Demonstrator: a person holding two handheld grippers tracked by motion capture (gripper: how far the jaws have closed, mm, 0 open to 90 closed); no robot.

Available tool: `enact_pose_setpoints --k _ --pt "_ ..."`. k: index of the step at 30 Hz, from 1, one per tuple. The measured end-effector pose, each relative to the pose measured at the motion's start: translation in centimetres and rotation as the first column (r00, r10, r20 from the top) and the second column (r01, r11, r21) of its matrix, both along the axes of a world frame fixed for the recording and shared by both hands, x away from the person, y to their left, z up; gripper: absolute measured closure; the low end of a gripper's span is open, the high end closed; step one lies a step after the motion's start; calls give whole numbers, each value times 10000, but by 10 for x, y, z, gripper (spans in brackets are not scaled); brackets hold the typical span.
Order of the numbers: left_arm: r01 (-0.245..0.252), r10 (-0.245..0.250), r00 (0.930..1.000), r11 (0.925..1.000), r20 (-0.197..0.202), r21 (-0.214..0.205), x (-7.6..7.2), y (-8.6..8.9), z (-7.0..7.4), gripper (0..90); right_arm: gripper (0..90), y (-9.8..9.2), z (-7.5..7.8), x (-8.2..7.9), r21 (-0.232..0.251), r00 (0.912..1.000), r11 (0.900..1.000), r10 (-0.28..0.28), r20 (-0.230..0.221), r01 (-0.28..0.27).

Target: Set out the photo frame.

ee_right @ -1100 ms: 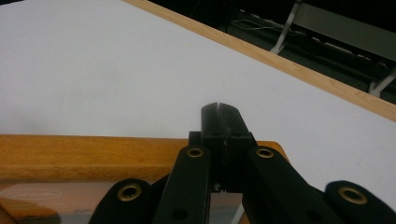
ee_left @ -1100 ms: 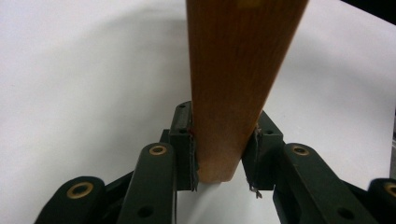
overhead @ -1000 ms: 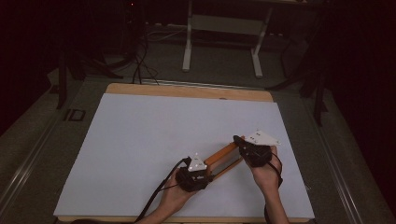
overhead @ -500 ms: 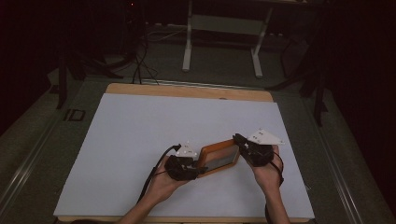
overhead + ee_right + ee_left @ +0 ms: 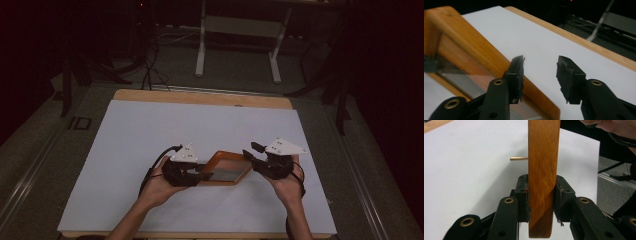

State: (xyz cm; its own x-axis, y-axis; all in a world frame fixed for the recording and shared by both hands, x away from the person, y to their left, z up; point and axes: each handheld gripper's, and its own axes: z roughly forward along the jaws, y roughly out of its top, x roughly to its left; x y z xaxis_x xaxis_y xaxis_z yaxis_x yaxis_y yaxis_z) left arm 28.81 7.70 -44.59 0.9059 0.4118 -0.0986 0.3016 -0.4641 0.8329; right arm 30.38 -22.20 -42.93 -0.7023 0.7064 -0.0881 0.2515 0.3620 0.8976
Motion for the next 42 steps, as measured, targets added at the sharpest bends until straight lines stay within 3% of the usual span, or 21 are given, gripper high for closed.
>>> enact_pose_setpoints --k 6,11,17,18,20,26,29,31,34,37,42 --pt "10 -10 10000 9992 -5 -388 2 13 7 691 518 0 4 -3 305 9955 9951 944 -61 -942" --pt "290 -283 9994 9990 206 -336 0 16 11 691 421 7 0 -2 379 9690 9699 2421 -485 -2404" --pt "788 -775 9953 9967 572 -196 -3 15 12 689 329 31 -9 3 -202 9374 9394 3397 -769 -3421" --pt "785 -772 9953 9967 590 -197 -3 16 12 689 352 33 -11 3 -259 9356 9375 3440 -789 -3469" --pt "710 -695 9959 9972 586 -242 -1 18 11 687 424 35 -13 3 -372 9240 9254 3734 -821 -3773" --pt "106 -80 9993 9973 360 -730 7 25 6 627 586 29 -9 -1 -638 9127 9112 4031 -663 -4071" --pt "-389 424 9986 9937 313 -1055 11 28 3 579 650 28 -9 -3 -717 9055 9029 4206 -560 -4238" --pt "-571 594 9982 9877 112 -1455 15 32 1 548 661 29 -8 -4 -889 9097 9054 4126 -464 -4152" --pt "-846 847 9964 9813 -67 -1730 18 38 -1 486 678 29 -7 -5 -1149 9140 9068 4041 -367 -4055" --pt "-1011 987 9949 9768 -221 -1889 21 42 -2 433 681 25 -8 -4 -1056 9196 9135 3904 -436 -3929" --pt "-1159 1078 9930 9697 -489 -2149 26 45 -8 362 682 19 -9 -3 -979 9206 9155 3867 -538 -3903"
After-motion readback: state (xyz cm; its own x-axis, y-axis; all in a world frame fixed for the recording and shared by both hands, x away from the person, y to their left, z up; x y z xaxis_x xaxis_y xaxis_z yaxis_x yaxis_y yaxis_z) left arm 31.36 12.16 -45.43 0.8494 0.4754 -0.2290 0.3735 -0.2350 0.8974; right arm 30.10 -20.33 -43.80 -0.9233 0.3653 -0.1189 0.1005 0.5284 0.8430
